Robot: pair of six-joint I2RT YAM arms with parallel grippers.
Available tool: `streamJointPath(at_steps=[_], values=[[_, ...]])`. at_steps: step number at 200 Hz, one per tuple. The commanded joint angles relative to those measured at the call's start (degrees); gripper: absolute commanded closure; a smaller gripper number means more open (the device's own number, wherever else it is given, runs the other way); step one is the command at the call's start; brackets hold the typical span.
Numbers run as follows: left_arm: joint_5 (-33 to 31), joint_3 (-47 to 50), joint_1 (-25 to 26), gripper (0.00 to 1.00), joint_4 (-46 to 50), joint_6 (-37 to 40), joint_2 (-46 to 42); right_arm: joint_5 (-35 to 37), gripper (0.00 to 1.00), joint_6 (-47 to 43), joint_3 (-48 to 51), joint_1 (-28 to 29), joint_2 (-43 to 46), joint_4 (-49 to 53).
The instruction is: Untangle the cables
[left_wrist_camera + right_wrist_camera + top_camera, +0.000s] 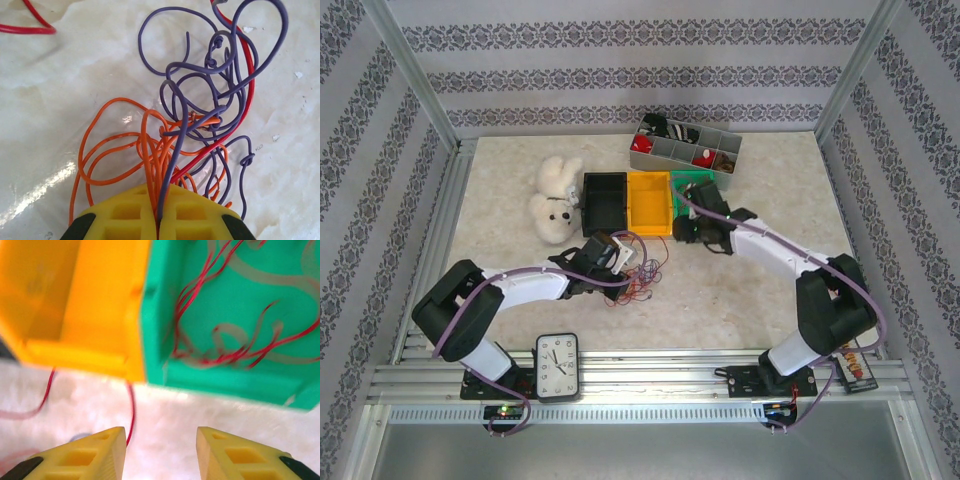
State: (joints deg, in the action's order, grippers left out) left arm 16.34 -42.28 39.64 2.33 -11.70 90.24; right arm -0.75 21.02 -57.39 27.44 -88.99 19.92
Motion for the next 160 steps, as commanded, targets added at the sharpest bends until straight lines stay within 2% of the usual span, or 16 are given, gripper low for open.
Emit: streamJointPath(at_steps=[1,62,102,123,144,160], values=[[1.53,0.13,-0.26,1.00,0.66,2.36,-0.38,-2.72,0.57,0.20,3.19,2.04,-0.15,-0.96],[1.00,0.47,-0.26,1.00,-1.19,-0.32,0.91,-2.16,0.55,0.57,-1.51,5.81,-9.19,-0.30],[0.80,0.73,-0.31,1.00,-1.87,-1.03,1.07,0.88,0.55,0.40,-3.49,7.43,-14.62,1.96],[0.77,0.72,-0.26,1.00,-1.78,-1.21,1.37,4.94,0.56,-0.38,-4.25,8.06,-15.57,4.39],[0.11,0.81,-0.26,1.00,-1.96,-1.55,1.37,7.48,0.59,-0.20,-2.94,8.02,-15.42,6.09],[-0.30,1.06,-0.26,1.00,-2.30,-1.65,1.19,7.32,0.67,0.34,-0.74,7.27,-15.06,5.77]])
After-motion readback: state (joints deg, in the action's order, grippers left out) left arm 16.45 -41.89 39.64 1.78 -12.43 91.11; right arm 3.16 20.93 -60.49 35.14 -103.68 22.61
